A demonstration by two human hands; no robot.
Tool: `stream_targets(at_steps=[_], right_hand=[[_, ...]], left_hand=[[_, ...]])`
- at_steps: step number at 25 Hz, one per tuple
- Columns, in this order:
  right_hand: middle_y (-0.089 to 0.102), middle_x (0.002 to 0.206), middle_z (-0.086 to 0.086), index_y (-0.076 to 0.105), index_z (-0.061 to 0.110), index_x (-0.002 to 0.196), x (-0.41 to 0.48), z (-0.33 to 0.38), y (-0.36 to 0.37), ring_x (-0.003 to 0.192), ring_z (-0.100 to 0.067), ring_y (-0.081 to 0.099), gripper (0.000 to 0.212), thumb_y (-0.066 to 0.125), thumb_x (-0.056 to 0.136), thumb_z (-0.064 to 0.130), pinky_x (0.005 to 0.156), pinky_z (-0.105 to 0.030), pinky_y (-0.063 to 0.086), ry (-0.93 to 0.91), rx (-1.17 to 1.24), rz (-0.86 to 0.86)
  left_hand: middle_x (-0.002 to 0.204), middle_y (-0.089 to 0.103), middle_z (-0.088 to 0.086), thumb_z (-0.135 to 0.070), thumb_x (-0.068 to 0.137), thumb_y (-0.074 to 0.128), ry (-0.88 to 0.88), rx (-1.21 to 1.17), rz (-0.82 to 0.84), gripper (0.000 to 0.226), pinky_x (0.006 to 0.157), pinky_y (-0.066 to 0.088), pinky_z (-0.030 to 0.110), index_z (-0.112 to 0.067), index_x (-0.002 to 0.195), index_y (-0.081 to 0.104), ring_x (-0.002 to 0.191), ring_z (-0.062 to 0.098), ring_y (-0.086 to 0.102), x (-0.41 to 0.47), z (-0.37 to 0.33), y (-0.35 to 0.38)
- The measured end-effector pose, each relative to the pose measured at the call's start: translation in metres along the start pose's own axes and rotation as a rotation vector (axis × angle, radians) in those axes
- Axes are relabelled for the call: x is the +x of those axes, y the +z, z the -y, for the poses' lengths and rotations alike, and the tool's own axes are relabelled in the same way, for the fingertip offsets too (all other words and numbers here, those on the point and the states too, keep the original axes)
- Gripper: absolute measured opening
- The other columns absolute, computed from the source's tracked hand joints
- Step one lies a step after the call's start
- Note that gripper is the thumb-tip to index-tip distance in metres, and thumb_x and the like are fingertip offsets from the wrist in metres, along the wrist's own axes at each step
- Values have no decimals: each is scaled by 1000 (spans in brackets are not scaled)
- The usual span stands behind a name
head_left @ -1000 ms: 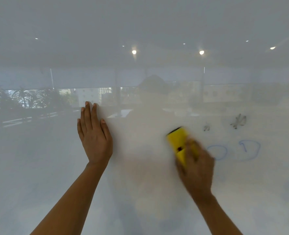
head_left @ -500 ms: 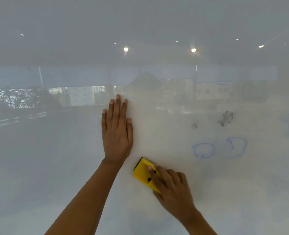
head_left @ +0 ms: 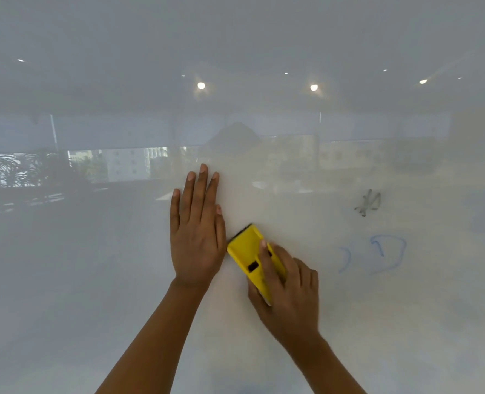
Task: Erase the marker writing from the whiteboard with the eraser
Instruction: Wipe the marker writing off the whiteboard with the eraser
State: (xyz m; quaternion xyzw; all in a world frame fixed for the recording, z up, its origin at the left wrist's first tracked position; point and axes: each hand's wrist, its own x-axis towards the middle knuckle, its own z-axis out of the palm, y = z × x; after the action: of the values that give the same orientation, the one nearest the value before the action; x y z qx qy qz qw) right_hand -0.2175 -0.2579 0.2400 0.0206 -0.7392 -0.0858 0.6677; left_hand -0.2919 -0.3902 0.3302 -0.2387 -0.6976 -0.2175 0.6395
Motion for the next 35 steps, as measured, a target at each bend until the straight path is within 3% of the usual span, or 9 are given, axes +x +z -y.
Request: stream_targets(at_steps=[3,8,10,13,15,23,25,31,35], right_hand=[[50,126,-14,43,13,134,4,-36,-10,86,-34,58,53,48,88,39,68,-37,42,44,-36,-51],[50,129,-21,39,10,141,89,-51,-18,98,-38,51,66,61,85,35,80,-43,43,737,21,-302],[52,128,-19,39,11,141,100,-35,-13,94,-35,50,65,62,85,35,76,-40,42,614,-4,-264],[58,125,-16,44,12,136,77,-24,-10,84,-32,53,60,59,83,37,67,-35,42,139,-69,-108],[59,125,-18,44,12,135,65,-45,-14,84,-34,58,60,57,82,37,67,-37,45,56,-66,-74],[40,134,-27,26,11,147,31,-97,-23,111,-44,44,68,52,90,38,96,-45,36,971,-22,-319],[41,131,-30,27,7,145,15,-64,-16,111,-45,44,68,49,90,38,95,-44,34,959,23,-308],[39,130,-14,32,13,141,44,-19,-7,97,-34,45,62,46,88,43,76,-39,41,274,-26,-95],[44,133,-23,32,11,144,68,-96,-18,103,-35,42,67,53,87,39,86,-41,35,633,-48,-293]], left_hand=[[156,19,2,-23,101,18,-3,1,-5,48,121,6,33,-16,148,22,146,18,14,-1,0,0],[156,19,3,-23,102,16,-9,10,-10,48,121,7,34,-14,148,23,146,19,15,-1,-2,1],[156,20,4,-23,102,16,-8,10,-11,48,121,7,34,-14,148,23,146,19,15,-2,-1,1],[156,20,4,-22,101,18,-3,9,-13,48,121,8,35,-15,149,22,146,18,14,-2,0,1],[156,19,3,-21,101,19,-2,7,-12,48,121,8,35,-16,149,21,146,18,14,-2,0,1],[156,18,2,-22,101,17,-5,8,-6,48,121,8,36,-15,149,22,146,18,14,-2,-1,1],[156,17,2,-21,101,18,-7,11,-5,48,121,8,36,-15,149,22,146,18,14,-2,-1,1],[156,17,2,-21,101,19,2,4,-6,48,121,8,35,-15,149,22,146,18,14,-2,0,1],[156,17,2,-20,101,19,-1,4,0,48,121,9,37,-15,149,23,146,18,14,-2,0,0]])
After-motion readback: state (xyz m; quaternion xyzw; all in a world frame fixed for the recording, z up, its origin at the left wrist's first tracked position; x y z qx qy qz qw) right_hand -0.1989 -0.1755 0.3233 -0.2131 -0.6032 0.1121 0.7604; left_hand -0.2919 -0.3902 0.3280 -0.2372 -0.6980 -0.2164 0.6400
